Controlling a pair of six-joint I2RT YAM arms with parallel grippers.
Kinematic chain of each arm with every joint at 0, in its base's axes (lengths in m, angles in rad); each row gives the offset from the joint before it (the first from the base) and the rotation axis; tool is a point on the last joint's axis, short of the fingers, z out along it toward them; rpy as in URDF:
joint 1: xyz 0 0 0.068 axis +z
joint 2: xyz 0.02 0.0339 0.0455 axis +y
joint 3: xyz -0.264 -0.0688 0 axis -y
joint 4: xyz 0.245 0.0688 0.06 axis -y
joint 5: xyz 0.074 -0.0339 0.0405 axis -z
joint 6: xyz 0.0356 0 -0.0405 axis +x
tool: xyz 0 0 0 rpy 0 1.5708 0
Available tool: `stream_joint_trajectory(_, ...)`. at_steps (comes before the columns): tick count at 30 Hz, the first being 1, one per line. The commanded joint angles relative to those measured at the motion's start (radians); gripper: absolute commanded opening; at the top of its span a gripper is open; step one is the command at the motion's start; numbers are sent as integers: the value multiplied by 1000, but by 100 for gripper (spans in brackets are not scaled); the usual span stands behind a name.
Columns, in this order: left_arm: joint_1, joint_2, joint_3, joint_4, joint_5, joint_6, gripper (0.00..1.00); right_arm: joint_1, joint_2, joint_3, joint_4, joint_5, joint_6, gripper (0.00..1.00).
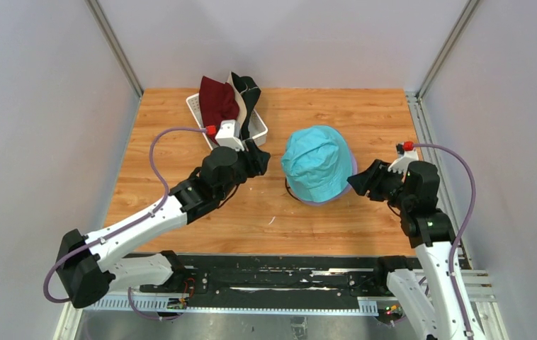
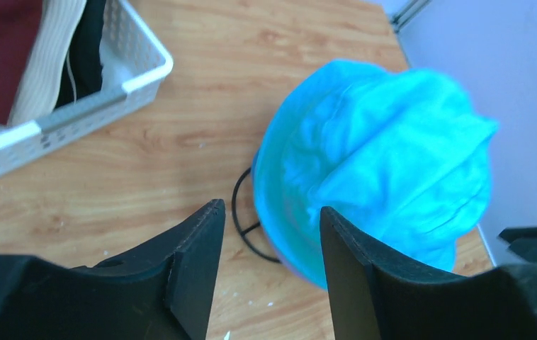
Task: Stack the hats
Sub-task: Stack the hat on the hat, then adjust the hat on the hat stand.
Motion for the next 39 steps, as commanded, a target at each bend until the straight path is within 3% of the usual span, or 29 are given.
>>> stream_joint_trajectory(1,-5,41,122,1,-17,74,57,12,-42,-42,-37,-78,66,51)
stream_joint_trajectory(7,-4,182,266,87,55,138,59,12,-68,-109,8,-126,120,52)
stream_joint_trajectory(14,-5,372,433,77,175,167,58,12,-75,-172,73,-165,163,52)
stream_joint_trajectory(34,-5,462,486,92,235,160,58,12,35,-257,342,-224,264,53)
stream_joint_trajectory(39,-5,459,480,94,234,160,58,12,52,-264,384,-212,274,48)
